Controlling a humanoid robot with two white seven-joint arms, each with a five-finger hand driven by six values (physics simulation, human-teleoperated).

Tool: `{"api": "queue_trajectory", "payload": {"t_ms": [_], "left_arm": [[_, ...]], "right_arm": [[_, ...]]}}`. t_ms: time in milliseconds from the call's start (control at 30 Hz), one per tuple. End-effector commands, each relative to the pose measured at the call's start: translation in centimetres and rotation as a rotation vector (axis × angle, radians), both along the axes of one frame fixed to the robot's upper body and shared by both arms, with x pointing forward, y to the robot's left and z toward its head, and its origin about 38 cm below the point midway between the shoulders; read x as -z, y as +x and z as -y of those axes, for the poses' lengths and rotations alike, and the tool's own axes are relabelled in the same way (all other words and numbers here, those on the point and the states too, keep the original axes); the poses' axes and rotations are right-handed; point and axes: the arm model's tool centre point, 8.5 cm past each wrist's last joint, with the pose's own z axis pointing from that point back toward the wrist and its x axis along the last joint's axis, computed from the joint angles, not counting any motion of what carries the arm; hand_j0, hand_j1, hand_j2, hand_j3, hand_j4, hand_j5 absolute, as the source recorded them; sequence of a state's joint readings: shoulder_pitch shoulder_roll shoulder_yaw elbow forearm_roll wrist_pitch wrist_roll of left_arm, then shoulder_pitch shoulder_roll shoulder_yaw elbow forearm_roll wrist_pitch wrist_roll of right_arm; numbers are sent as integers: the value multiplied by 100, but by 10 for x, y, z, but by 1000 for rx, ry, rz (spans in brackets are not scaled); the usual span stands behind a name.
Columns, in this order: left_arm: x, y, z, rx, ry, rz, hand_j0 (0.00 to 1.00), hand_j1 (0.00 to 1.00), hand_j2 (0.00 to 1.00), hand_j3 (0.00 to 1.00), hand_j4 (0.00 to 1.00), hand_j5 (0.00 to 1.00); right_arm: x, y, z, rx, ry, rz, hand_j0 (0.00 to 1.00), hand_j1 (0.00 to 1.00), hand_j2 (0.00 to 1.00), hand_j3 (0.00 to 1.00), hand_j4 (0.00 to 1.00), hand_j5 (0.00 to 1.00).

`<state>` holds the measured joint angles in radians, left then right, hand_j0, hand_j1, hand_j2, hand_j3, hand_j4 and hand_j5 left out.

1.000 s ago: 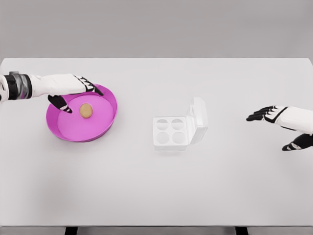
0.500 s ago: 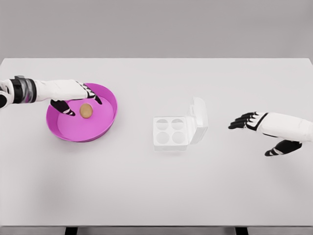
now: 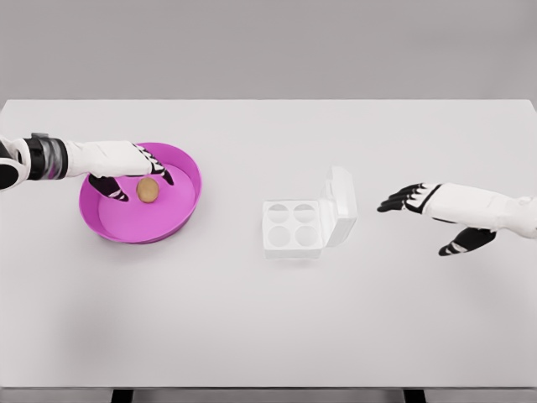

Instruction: Pack egg into the box and close the box lid

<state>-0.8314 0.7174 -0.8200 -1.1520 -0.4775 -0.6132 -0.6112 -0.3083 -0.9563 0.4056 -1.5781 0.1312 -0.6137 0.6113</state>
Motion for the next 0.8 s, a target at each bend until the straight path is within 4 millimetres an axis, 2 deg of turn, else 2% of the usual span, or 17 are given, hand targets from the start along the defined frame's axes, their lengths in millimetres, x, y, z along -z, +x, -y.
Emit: {"api": "queue_trajectory", "payload": {"t_ms": [0, 333, 767], "left_arm": [[0, 0, -1, -3, 5, 2, 82, 82, 82, 82, 82, 82], [0, 0, 0, 0, 5, 4, 77, 77, 77, 77, 77, 77], [3, 0, 4, 8, 7, 1, 75, 75, 75, 75, 75, 75]], "right_arm": [[0, -2, -4, -10, 5, -3, 100, 100, 100, 100, 100, 100], [-1, -2, -5, -15, 4, -2, 100, 100, 100, 100, 100, 100], [0, -3, -5, -15, 3, -3, 100, 100, 100, 100, 100, 100]]}}
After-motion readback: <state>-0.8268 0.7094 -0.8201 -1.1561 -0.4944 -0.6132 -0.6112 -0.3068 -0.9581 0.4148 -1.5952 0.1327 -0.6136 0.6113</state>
